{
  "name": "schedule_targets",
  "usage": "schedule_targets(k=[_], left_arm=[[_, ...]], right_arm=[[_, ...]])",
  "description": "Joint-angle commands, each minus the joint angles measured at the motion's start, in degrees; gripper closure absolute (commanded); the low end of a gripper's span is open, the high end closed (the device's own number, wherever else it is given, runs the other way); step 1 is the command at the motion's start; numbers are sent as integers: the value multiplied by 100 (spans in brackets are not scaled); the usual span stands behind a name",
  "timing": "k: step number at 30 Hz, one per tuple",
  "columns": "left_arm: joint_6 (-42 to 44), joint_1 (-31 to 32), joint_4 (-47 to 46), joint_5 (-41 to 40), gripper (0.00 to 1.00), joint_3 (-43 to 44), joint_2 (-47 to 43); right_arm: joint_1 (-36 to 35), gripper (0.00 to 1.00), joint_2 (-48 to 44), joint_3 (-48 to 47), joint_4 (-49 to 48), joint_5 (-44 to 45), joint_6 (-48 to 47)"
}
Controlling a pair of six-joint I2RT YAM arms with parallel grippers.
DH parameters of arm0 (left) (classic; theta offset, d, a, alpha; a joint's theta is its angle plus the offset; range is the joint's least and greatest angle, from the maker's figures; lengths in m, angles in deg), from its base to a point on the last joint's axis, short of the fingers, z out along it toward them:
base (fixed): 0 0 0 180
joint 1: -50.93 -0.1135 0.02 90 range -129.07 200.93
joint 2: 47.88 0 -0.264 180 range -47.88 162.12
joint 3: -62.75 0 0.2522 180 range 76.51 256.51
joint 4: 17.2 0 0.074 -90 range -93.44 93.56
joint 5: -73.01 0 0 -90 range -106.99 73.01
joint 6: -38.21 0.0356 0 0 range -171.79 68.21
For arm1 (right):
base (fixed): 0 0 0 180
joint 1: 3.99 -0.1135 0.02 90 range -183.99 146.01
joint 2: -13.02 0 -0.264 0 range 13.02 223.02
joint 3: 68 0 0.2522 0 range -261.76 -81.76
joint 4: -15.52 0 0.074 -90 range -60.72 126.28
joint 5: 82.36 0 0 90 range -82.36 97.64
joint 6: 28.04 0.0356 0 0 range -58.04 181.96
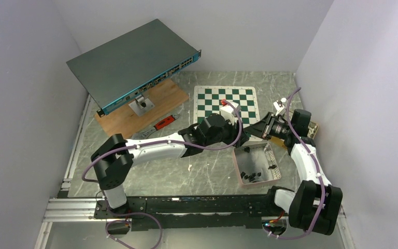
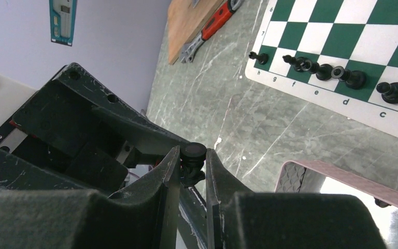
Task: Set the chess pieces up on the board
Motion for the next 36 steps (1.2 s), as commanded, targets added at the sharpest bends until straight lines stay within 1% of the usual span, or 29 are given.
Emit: schedule_targets(k=[1, 5, 12, 14, 18, 19, 22, 23, 24, 26, 28, 29, 30, 31, 33, 34, 35, 36], left_arm=[[-42, 106, 88, -411, 42, 524, 173], [-12, 111, 257, -573, 48, 722, 335], [118, 111, 697, -882, 66, 1060, 553], [150, 113, 803, -958, 78, 1089, 561], [287, 103, 909, -1145, 97, 1054, 508], [338, 102, 916, -1188, 100, 1025, 482], [620, 100, 924, -1288, 100, 881, 347], [740, 94, 935, -1284, 100, 843, 289], [847, 87, 964, -1251, 100, 760, 227], [1075, 72, 1047, -1154, 100, 613, 74], [1265, 31, 1136, -966, 100, 394, -160], [1346, -7, 1203, -781, 100, 268, -278], [1404, -61, 1220, -604, 100, 140, -394], [1461, -122, 1346, -360, 100, -4, -522], [1614, -238, 1495, 106, 100, -281, -777], [1718, -258, 1569, 364, 100, -402, -915], [1857, -279, 1647, 606, 100, -492, -1043], [1978, -283, 1765, 811, 100, -579, -1178]], right_arm=[[-38, 100, -146, -104, -208, -124, 201], [-55, 100, -172, -108, -162, -174, 194], [-86, 100, -208, -106, -150, -243, 192], [-97, 100, -209, -108, -159, -253, 195], [-132, 100, -213, -106, -160, -307, 162], [-146, 100, -212, -104, -168, -332, 141], [-161, 100, -258, -95, -217, -466, 48], [-169, 96, -272, -114, -221, -542, -38], [-182, 89, -290, -129, -214, -627, -179], [-195, 72, -312, -179, -120, -908, -613], [-205, 55, -331, -344, 231, -1322, -1295], [-205, 46, -328, -439, 570, -1560, -1863], [-205, 38, -317, -568, 982, -1763, -2734], [-205, 31, -302, -693, 1516, -1913, -3374], [-205, 15, -276, -914, 2512, -2069, -4460], [-205, 11, -271, -1007, 2739, -2097, -4855], [-205, 2, -261, -1122, 3283, -2073, -5325], [-209, 1, -261, -1245, 3595, -2058, -5880]])
